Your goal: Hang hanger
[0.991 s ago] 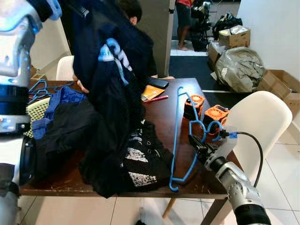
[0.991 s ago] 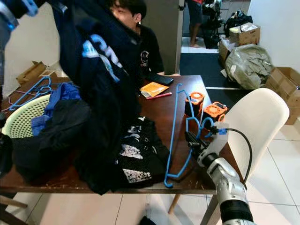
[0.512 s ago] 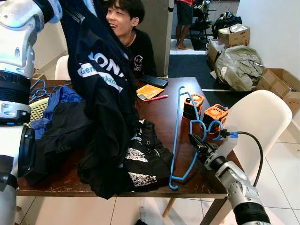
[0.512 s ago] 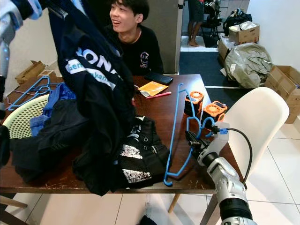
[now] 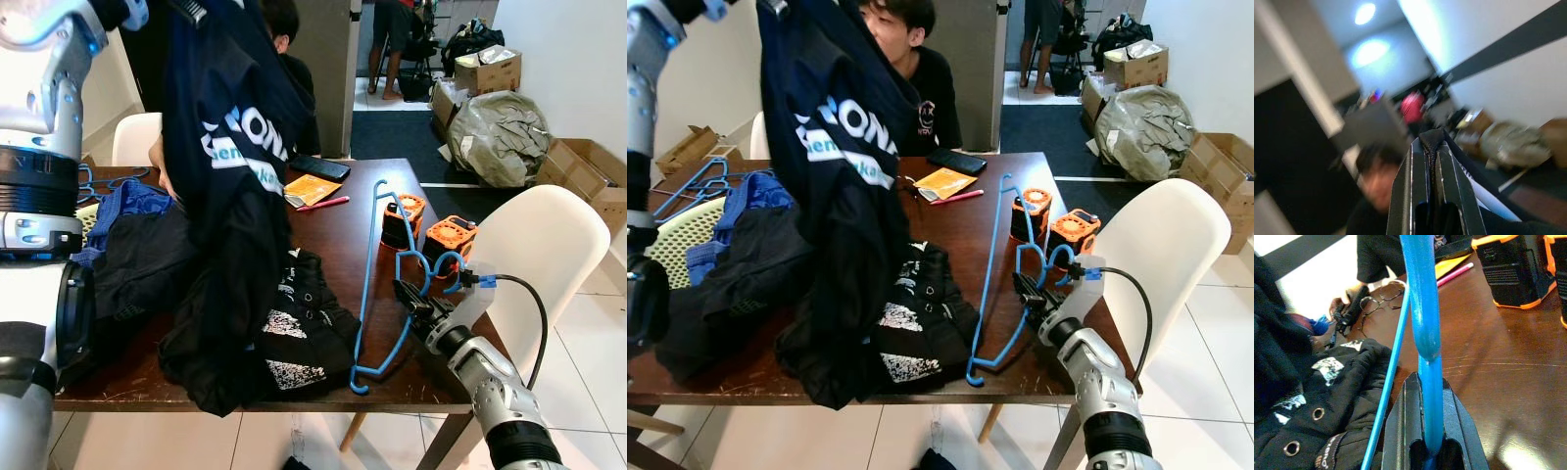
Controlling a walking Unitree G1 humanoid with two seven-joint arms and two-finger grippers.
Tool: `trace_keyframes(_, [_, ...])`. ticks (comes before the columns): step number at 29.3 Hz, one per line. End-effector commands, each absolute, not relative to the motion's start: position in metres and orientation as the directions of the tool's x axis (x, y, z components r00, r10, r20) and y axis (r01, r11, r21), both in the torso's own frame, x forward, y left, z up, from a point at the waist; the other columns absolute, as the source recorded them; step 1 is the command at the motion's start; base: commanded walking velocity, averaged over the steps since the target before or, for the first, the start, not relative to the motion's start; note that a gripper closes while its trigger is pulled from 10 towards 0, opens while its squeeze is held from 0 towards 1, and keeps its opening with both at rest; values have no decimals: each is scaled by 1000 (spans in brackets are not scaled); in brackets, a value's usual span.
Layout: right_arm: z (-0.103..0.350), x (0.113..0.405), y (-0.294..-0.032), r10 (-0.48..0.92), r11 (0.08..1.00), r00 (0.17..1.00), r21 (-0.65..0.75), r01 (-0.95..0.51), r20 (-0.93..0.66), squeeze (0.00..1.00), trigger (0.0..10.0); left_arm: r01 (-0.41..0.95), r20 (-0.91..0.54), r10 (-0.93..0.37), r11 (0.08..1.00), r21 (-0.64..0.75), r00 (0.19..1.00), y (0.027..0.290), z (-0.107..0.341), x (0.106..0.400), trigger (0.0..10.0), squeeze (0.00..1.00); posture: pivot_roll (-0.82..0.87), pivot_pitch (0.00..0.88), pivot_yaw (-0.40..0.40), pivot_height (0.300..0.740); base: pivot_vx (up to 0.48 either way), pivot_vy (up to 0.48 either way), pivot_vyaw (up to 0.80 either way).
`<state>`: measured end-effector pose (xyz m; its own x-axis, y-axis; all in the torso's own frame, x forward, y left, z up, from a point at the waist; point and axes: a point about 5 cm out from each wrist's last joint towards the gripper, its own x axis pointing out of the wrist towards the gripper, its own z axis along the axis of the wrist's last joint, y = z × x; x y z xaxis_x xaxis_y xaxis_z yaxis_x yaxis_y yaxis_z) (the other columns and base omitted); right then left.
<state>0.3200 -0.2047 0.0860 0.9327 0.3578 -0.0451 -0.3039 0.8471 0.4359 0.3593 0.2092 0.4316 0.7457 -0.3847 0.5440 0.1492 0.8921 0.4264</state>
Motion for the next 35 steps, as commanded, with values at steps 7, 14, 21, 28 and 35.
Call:
trace_keyframes(7, [74, 315, -204, 363, 855, 926, 431, -288, -102, 0, 10000, 124, 442, -265, 939, 320, 857, 241, 389, 369, 10000, 0, 3, 0, 28, 740, 0, 0, 0])
trace_keyframes(14, [74, 315, -204, 368, 853, 924, 434, -290, -105, 0, 10000, 149, 441, -331, 905, 399, 834, 225, 394, 363, 10000, 0, 0, 0, 34, 740, 0, 0, 0])
trace_keyframes(21, [74, 316, -204, 364, 852, 926, 439, -286, -103, 0, 10000, 632, 512, -711, 687, 360, 482, 159, 413, 329, 10000, 0, 2, 0, 41, 740, 0, 0, 0])
trace_keyframes(28, [74, 316, -204, 362, 850, 927, 444, -284, -100, 0, 10000, 578, 215, -734, 651, 492, 644, 136, 350, 355, 10000, 0, -2, 0, 44, 740, 0, 0, 0])
trace_keyframes(35, [74, 315, -205, 364, 849, 926, 445, -284, -103, 0, 10000, 448, -37, -557, 626, 638, 830, 142, 284, 374, 10000, 0, -4, 0, 37, 740, 0, 0, 0])
